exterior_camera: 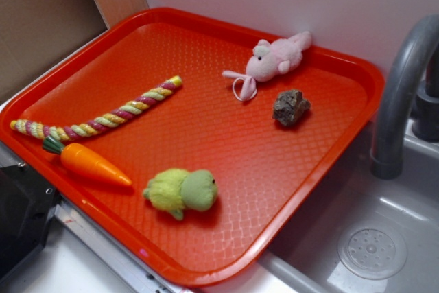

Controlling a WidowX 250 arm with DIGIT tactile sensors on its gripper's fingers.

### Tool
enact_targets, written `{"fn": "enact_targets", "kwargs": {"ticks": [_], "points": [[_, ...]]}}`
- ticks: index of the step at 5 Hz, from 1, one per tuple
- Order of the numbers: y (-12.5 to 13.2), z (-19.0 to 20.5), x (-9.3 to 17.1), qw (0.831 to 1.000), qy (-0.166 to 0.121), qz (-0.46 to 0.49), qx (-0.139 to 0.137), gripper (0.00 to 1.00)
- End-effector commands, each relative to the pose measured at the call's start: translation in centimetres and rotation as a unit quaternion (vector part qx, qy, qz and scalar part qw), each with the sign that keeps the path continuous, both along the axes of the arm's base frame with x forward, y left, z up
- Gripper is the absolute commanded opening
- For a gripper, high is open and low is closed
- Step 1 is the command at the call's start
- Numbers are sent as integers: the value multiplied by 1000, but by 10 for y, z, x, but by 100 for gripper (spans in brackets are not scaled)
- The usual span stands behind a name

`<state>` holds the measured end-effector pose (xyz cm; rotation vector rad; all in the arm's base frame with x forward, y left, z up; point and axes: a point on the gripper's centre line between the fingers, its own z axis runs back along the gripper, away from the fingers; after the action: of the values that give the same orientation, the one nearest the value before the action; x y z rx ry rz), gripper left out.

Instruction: Grab the rock.

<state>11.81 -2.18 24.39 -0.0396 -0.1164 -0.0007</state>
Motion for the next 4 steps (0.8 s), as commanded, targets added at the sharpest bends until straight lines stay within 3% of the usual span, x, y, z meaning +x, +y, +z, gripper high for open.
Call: {"fn": "enact_targets", "kwargs": {"ticks": [1, 2, 3, 4], "points": [[0, 0, 0, 1000, 0, 0, 0, 100], [-16, -18, 25, 999, -18, 34, 31, 100], [-27, -31, 46, 997, -40, 60, 19, 100], [-47, -58, 77, 997, -33, 39, -51, 100]]}}
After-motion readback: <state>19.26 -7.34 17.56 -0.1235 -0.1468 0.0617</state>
